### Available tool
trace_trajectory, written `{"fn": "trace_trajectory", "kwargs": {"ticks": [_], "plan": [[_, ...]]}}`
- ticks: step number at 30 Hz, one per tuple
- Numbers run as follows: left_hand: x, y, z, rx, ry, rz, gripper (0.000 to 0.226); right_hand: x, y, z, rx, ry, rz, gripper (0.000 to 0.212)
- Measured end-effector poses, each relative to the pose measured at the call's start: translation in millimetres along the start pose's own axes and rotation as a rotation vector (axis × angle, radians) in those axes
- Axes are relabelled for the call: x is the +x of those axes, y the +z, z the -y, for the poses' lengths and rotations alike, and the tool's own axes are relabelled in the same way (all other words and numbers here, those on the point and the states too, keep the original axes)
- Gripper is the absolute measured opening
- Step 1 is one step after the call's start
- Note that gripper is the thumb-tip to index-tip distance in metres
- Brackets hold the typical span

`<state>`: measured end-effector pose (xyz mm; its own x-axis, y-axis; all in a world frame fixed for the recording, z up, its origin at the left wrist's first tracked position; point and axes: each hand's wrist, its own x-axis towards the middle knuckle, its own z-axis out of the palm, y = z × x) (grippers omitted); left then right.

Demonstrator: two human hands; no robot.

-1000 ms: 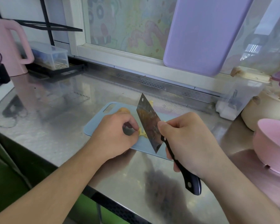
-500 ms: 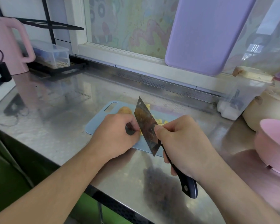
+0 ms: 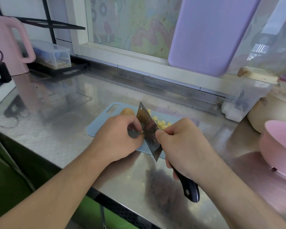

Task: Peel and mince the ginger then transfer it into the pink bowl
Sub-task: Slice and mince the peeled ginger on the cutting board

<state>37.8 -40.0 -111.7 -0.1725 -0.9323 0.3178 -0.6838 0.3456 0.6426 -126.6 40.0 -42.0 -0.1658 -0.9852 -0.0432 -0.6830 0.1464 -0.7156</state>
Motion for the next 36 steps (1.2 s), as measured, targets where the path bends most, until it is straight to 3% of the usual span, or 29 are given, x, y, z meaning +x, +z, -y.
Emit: {"fn": "trace_trajectory", "kwargs": {"ticks": [11,17,23,26,30,33,36], "plan": [[6.2,7.3,1.8,0.037,0.12,-0.042,0.007,7.4,-19.1,-7.6,0.042,-0.035,-0.04,0.049],[5.5,6.8,2.9,0.065,0.272,0.081,0.021,5.3,-16.2,-10.0,-0.06,-0.104,-0.053,0.04],[7.1,1.3,6.2,-0.251,0.138,-0.294,0.023,4.7,-16.7,-14.2,-0.487,-0.261,-0.194,0.036],[6.9,-10.2,-8.7,-0.236,0.202,-0.321,0.023,2.6,-17.6,-15.5,-0.637,-0.33,-0.203,0.038],[18.7,-30.6,-34.3,-0.088,0.352,-0.209,0.017,-1.7,-19.4,-11.5,-0.771,-0.433,-0.162,0.034],[40.1,-36.9,-42.6,0.158,0.255,0.06,0.014,-1.8,-20.4,-10.1,-0.824,-0.464,-0.148,0.033],[59.1,-33.3,-49.9,0.237,0.188,0.228,0.013,0.2,-20.4,-13.0,-0.853,-0.484,-0.168,0.031]]}}
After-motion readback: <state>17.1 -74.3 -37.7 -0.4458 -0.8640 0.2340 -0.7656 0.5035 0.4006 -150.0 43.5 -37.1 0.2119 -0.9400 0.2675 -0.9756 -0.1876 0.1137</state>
